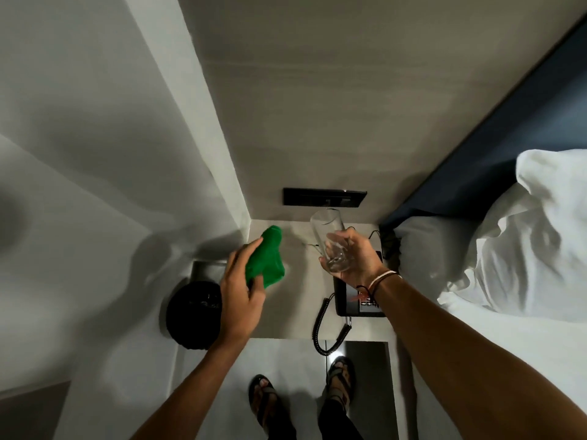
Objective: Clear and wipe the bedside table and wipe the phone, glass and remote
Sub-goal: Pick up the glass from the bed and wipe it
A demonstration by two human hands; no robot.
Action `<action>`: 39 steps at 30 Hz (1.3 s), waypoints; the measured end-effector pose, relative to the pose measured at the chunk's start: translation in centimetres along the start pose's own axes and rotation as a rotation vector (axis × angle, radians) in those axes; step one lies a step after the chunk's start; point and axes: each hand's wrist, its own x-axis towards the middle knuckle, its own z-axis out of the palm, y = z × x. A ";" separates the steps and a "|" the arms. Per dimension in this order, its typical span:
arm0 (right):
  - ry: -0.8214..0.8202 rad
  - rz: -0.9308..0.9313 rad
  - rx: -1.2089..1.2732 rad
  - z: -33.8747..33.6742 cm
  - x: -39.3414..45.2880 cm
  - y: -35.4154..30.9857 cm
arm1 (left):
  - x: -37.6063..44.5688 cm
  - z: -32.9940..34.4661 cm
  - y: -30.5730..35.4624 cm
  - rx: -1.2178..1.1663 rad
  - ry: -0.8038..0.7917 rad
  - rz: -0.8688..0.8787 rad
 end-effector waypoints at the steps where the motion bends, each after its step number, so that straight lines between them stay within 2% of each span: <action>1: 0.007 -0.009 -0.057 0.0 0.8 0.0 | 0.0 0.1 -0.8 -0.060 0.032 -0.074; 4: 0.086 -0.052 -0.334 0.7 3.4 -0.1 | -0.3 0.7 -3.3 -0.231 0.091 -0.275; 7: 0.249 -0.169 -0.722 2.1 7.0 -0.2 | -0.7 1.8 -6.0 -0.323 0.136 -0.382; 9: 0.323 -0.239 -0.785 2.9 9.3 -0.2 | -0.7 2.7 -7.6 -0.372 0.166 -0.454; 11: 0.323 -0.331 -0.863 3.5 12.0 0.1 | -0.6 4.0 -10.0 -0.408 0.193 -0.526; 13: 0.338 -0.440 -1.095 3.7 13.9 0.5 | -0.6 5.2 -12.2 -0.436 0.201 -0.582; 21: 0.291 -0.675 -1.598 6.2 21.1 2.8 | -2.3 8.3 -19.8 -0.521 0.201 -0.718; 28: 0.239 -0.743 -1.698 7.5 24.2 6.5 | -3.4 9.3 -23.7 -0.580 0.220 -0.804; 39: 0.236 -0.753 -1.733 8.6 26.1 8.0 | -3.7 9.2 -23.8 -0.579 0.163 -0.780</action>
